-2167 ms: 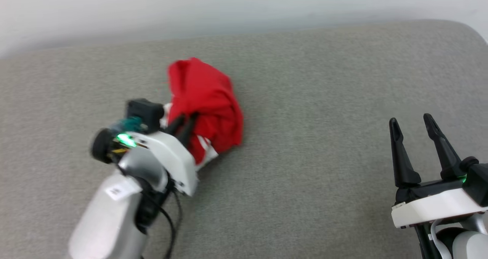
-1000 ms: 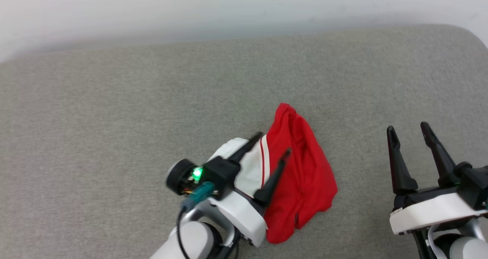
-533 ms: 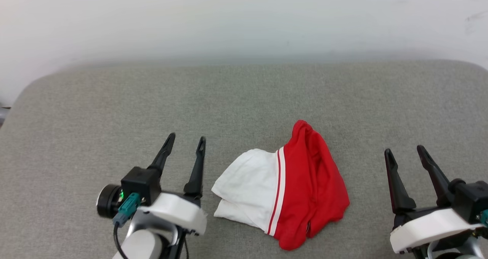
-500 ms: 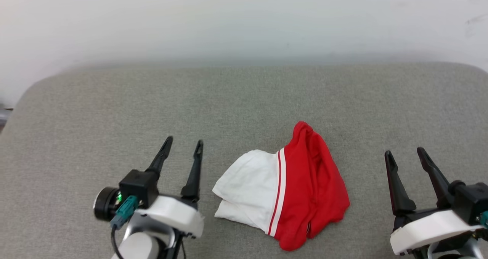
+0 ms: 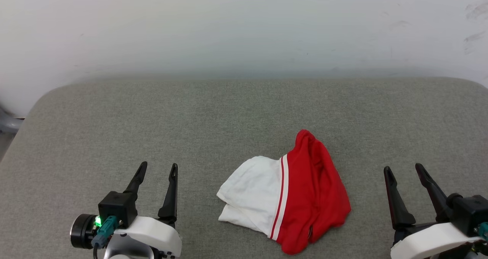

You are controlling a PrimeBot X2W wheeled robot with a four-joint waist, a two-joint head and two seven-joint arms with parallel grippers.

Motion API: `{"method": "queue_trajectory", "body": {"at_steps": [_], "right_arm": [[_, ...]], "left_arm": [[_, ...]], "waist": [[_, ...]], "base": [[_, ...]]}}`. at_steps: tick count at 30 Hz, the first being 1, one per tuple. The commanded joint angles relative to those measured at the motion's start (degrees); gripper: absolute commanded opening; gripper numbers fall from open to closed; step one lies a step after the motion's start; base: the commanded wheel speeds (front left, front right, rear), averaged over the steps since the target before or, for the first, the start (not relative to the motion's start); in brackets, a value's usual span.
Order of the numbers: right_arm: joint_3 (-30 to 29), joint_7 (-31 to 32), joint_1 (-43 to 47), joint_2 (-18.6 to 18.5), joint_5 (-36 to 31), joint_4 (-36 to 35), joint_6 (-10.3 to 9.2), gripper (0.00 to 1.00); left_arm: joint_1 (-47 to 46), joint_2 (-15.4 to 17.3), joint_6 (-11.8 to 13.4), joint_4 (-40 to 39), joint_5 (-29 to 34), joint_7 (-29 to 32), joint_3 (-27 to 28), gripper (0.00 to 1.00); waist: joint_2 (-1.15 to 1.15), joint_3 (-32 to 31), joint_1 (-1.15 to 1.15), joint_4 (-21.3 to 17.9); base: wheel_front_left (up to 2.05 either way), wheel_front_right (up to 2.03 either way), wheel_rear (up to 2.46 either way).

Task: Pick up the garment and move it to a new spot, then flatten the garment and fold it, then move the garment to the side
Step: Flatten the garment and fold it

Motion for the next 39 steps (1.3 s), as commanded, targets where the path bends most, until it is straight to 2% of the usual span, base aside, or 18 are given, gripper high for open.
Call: {"method": "queue_trajectory", "body": {"at_steps": [1,9,14,18,26,33,37,38,39], "right_arm": [[0.03,0.11,0.31,0.09,0.25,-0.16,-0.04,1.00],[0.05,1.36,-0.41,0.10,-0.78,0.14,-0.05,1.00],[3.11,8.15,-2.01,-0.19,-0.36,1.44,-0.04,1.00],[8.16,16.28,-3.73,-2.95,2.07,1.95,-0.05,1.00],[21.72,31.79,-9.53,-11.93,8.56,1.50,-0.05,1.00],[29.79,37.96,-15.72,-16.69,11.58,3.82,-0.05,1.00],[31.77,40.86,-17.52,-17.86,13.28,6.06,-0.05,1.00],[31.96,41.23,-17.75,-17.87,13.84,6.34,-0.05,0.48],[32.09,41.27,-18.08,-17.99,14.02,6.40,-0.04,0.11]], "left_arm": [[0.62,0.25,0.24,-0.34,-0.11,0.01,0.04,1.00],[-0.27,0.23,0.45,-1.47,-0.48,0.17,-0.08,1.00],[-1.96,0.06,0.27,-1.86,-0.50,-0.44,0.41,1.00],[-3.47,-0.39,0.09,-2.13,-0.43,-1.12,0.65,1.00],[-5.88,-2.08,-0.46,-1.51,-0.58,-2.53,1.15,1.00],[-7.64,-4.02,-1.18,-1.01,-0.12,-3.21,1.60,1.00],[-8.25,-5.01,-2.08,-0.43,0.17,-3.42,1.95,1.00],[-8.39,-5.14,-2.26,-0.33,0.40,-3.46,2.10,1.00],[-8.48,-5.28,-2.39,-0.26,0.52,-3.49,2.27,1.00]], "waist": [[0.00,0.01,0.01,-0.03],[0.00,0.93,0.01,0.10],[0.00,2.89,0.01,1.59],[0.00,4.98,0.01,3.64],[0.00,8.66,0.01,7.95],[0.00,11.28,0.01,10.69],[0.00,12.11,0.01,11.64],[0.00,12.20,0.01,11.76],[0.00,12.27,0.01,11.85]], "base": [[0.00,0.00,0.00],[0.00,0.00,0.00],[0.00,0.00,0.00],[0.00,0.00,0.00],[0.00,0.00,0.00],[0.00,0.00,0.00],[0.00,0.00,0.00],[0.00,0.00,0.00],[0.00,0.00,0.00]]}}
